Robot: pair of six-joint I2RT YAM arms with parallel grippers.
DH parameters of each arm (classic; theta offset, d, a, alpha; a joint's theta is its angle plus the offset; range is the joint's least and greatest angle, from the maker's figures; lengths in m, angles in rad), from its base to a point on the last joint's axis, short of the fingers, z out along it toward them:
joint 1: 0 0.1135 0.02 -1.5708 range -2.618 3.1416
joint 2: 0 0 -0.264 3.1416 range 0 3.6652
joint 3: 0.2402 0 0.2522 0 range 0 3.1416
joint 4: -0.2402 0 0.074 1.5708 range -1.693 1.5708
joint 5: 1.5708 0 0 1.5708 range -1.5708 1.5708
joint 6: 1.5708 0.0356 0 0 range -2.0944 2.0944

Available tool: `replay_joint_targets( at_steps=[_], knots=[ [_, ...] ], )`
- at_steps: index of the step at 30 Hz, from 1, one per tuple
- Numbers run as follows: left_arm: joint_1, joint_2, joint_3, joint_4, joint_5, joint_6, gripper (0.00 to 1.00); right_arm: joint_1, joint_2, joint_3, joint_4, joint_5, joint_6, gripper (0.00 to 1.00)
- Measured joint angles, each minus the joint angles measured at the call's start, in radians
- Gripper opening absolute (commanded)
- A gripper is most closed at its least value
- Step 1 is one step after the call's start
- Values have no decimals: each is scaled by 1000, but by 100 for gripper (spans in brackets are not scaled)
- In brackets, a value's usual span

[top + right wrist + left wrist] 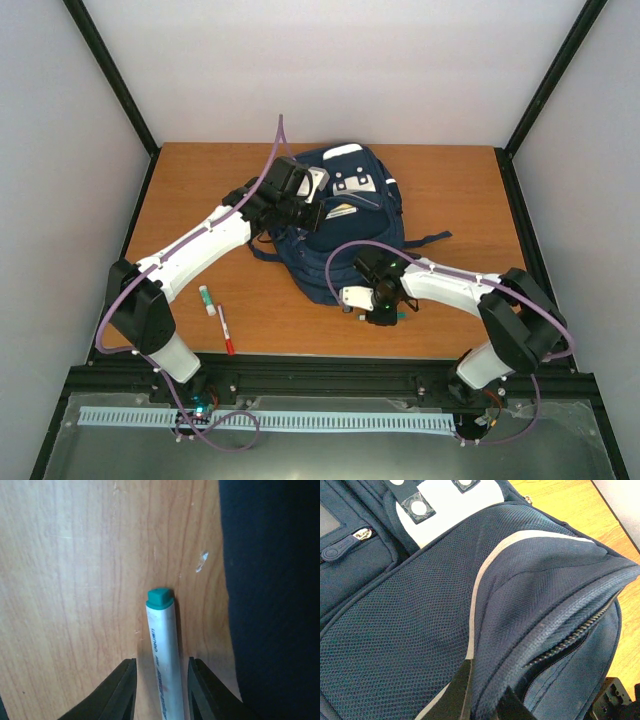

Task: Pack the student bag
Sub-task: Pick up the stationery from the center of the board.

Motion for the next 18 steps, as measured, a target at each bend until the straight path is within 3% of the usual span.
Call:
replay_joint_targets(
  at_steps=[18],
  knots=[
    [0,0,0,-3,5,0,3,0,-14,-61,44,73,27,10]
  ],
)
